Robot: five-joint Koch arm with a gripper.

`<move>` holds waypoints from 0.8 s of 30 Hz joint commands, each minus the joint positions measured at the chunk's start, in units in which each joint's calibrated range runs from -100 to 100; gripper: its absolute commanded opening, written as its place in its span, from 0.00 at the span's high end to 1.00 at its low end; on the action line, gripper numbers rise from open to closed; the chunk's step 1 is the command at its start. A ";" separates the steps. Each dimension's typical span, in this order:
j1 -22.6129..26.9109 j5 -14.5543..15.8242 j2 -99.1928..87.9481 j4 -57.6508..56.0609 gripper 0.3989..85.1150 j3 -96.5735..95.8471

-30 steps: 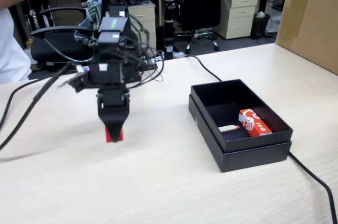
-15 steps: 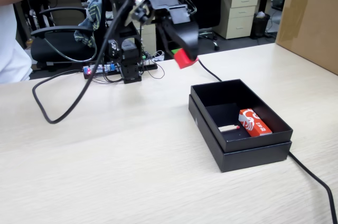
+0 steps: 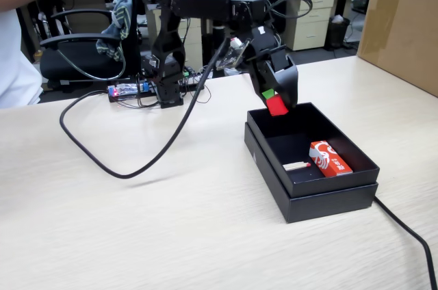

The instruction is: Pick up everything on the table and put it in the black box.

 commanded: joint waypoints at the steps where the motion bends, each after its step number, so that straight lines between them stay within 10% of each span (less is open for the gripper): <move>1: 0.34 0.15 1.64 0.05 0.87 2.08; 19: 0.49 1.32 14.37 0.05 0.84 4.35; 24: 0.83 1.27 14.60 0.05 0.69 3.81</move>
